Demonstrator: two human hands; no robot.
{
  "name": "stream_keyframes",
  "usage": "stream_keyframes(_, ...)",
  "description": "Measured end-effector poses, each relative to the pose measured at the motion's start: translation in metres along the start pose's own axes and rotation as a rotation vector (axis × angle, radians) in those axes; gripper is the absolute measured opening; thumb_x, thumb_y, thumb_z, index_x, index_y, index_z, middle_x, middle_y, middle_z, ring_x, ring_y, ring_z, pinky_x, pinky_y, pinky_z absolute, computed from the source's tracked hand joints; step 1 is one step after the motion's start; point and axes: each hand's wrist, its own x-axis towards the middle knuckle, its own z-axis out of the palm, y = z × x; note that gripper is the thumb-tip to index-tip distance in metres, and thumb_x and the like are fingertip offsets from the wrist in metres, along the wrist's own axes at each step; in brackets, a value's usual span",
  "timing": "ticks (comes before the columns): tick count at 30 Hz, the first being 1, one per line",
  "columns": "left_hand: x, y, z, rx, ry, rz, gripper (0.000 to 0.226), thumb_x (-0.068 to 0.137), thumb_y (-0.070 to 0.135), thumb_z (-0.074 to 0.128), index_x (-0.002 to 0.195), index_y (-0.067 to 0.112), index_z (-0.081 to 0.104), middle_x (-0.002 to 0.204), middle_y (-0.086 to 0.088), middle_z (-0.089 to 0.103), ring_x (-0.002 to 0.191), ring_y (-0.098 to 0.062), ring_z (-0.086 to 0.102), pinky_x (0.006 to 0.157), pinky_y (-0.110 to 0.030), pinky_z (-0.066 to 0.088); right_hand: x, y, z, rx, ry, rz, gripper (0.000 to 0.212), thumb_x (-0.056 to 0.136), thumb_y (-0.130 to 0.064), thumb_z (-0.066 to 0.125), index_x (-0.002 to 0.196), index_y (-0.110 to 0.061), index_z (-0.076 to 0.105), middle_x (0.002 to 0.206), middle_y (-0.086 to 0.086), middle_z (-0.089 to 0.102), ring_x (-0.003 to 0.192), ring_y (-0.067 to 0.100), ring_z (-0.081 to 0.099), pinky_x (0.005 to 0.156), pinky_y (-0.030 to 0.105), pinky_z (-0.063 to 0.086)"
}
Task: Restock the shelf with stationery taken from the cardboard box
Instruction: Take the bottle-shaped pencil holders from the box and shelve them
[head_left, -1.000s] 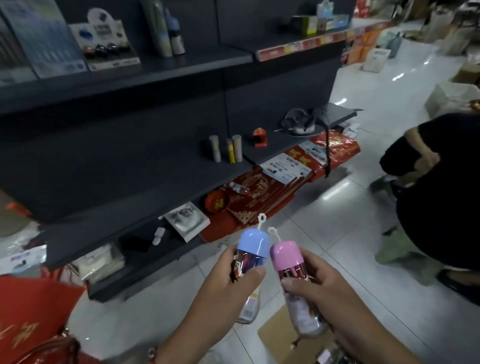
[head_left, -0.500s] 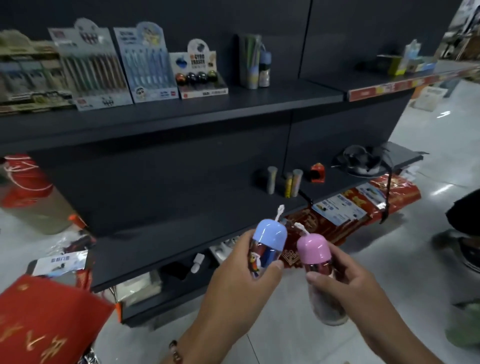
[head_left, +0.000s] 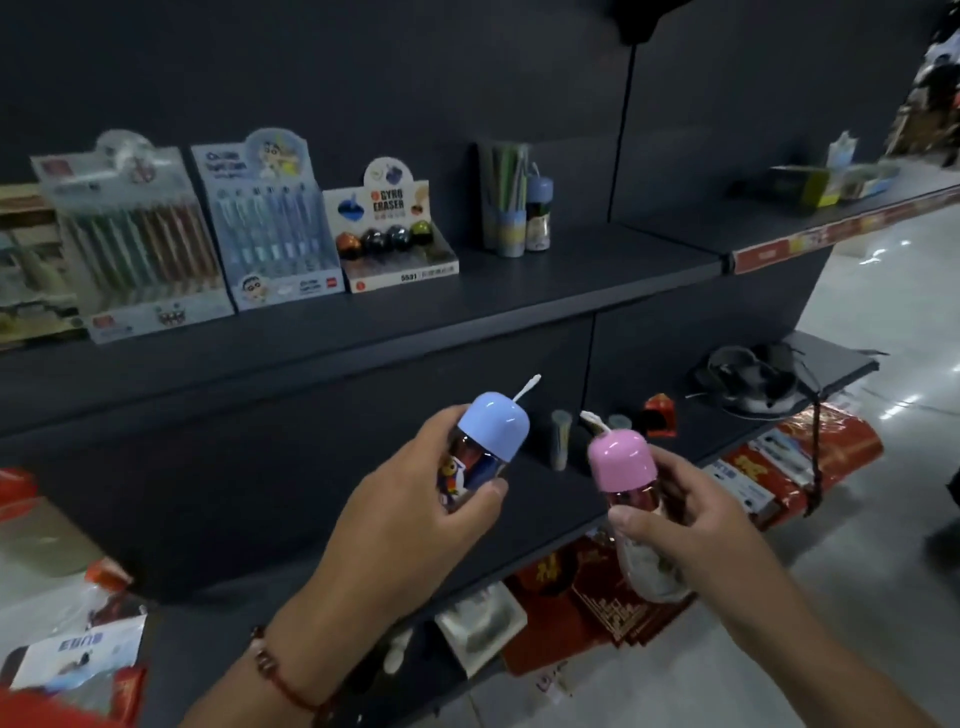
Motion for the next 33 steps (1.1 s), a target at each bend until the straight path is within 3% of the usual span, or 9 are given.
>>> stream_keyframes(5,0.119,-0.002,-0.005,0.030,0.000,0.063,0.042,0.084,0.050,0.062,0.118,0.059,0.039,0.090,0.021,0.062,0.079,-0.002,0.059,0.071,-0.028,0.050,0.098,-0.013,0.005,0.046,0.035,-0.038,0.058,0.061,-0.040,0.080,0.115,-0.046,0.059,0.104,-0.027,0.068,0.096,-0.006,0.064,0.080,0.021,0.048)
stream_keyframes(7,0.160,-0.006,-0.007,0.056,0.017,0.077,0.042,0.084,0.051,0.061,0.118,0.059,0.037,0.090,0.021,0.061,0.079,0.000,0.058,0.071,-0.027,0.050,0.138,-0.017,0.009,0.071,0.044,-0.048,0.055,0.067,-0.034,0.086,0.115,-0.043,0.060,0.104,-0.024,0.069,0.096,-0.004,0.065,0.080,0.021,0.048)
stream_keyframes(10,0.204,-0.019,-0.015,0.083,0.032,0.094,0.044,0.085,0.053,0.060,0.121,0.058,0.035,0.090,0.021,0.061,0.079,0.000,0.058,0.071,-0.027,0.050,0.190,-0.026,0.018,0.071,0.040,-0.060,0.048,0.077,-0.020,0.080,0.113,-0.044,0.061,0.102,-0.024,0.070,0.094,-0.002,0.066,0.078,0.020,0.048)
stream_keyframes(13,0.237,-0.035,-0.026,0.086,0.007,0.076,0.042,0.084,0.054,0.059,0.119,0.056,0.038,0.087,0.019,0.061,0.076,-0.001,0.059,0.070,-0.030,0.052,0.228,-0.041,0.028,0.090,0.065,-0.070,0.046,0.076,-0.017,0.079,0.112,-0.042,0.062,0.101,-0.018,0.072,0.094,0.002,0.068,0.079,0.020,0.048)
stream_keyframes(18,0.291,-0.052,-0.028,-0.029,-0.029,0.118,0.028,0.084,0.051,0.061,0.107,0.051,0.045,0.090,0.021,0.062,0.079,0.003,0.061,0.074,-0.033,0.055,0.275,-0.063,0.032,0.124,0.131,-0.118,0.055,0.067,-0.032,0.079,0.118,-0.039,0.061,0.107,-0.011,0.072,0.100,0.009,0.069,0.085,0.030,0.052)
stream_keyframes(21,0.316,-0.058,-0.016,-0.070,-0.062,0.151,0.028,0.084,0.051,0.061,0.107,0.051,0.045,0.090,0.024,0.060,0.079,0.005,0.059,0.071,-0.028,0.052,0.299,-0.069,0.025,0.112,0.172,-0.163,0.054,0.069,-0.032,0.081,0.119,-0.037,0.061,0.110,-0.009,0.072,0.103,0.010,0.068,0.089,0.033,0.052)
stream_keyframes(26,0.345,-0.056,0.003,-0.089,-0.096,0.147,0.043,0.083,0.055,0.060,0.122,0.055,0.042,0.095,0.024,0.061,0.084,0.006,0.059,0.078,-0.029,0.053,0.349,-0.076,-0.002,0.053,0.139,-0.182,0.053,0.073,-0.025,0.078,0.121,-0.035,0.059,0.109,-0.010,0.073,0.101,0.007,0.068,0.087,0.027,0.051)
stream_keyframes(30,0.365,-0.048,0.013,-0.063,-0.090,0.146,0.040,0.085,0.052,0.061,0.120,0.054,0.041,0.091,0.019,0.061,0.079,0.006,0.059,0.073,-0.027,0.053,0.404,-0.066,-0.025,-0.027,0.111,-0.203,0.049,0.079,-0.016,0.078,0.123,-0.030,0.061,0.101,-0.005,0.073,0.092,0.009,0.070,0.077,0.023,0.052)
stream_keyframes(33,0.384,-0.037,0.024,-0.058,-0.048,0.136,0.037,0.085,0.053,0.061,0.117,0.052,0.042,0.088,0.014,0.062,0.073,-0.002,0.062,0.068,-0.031,0.056,0.442,-0.062,-0.037,-0.101,0.030,-0.222,0.044,0.081,-0.018,0.078,0.120,-0.032,0.063,0.104,-0.008,0.073,0.099,0.010,0.069,0.087,0.026,0.053)
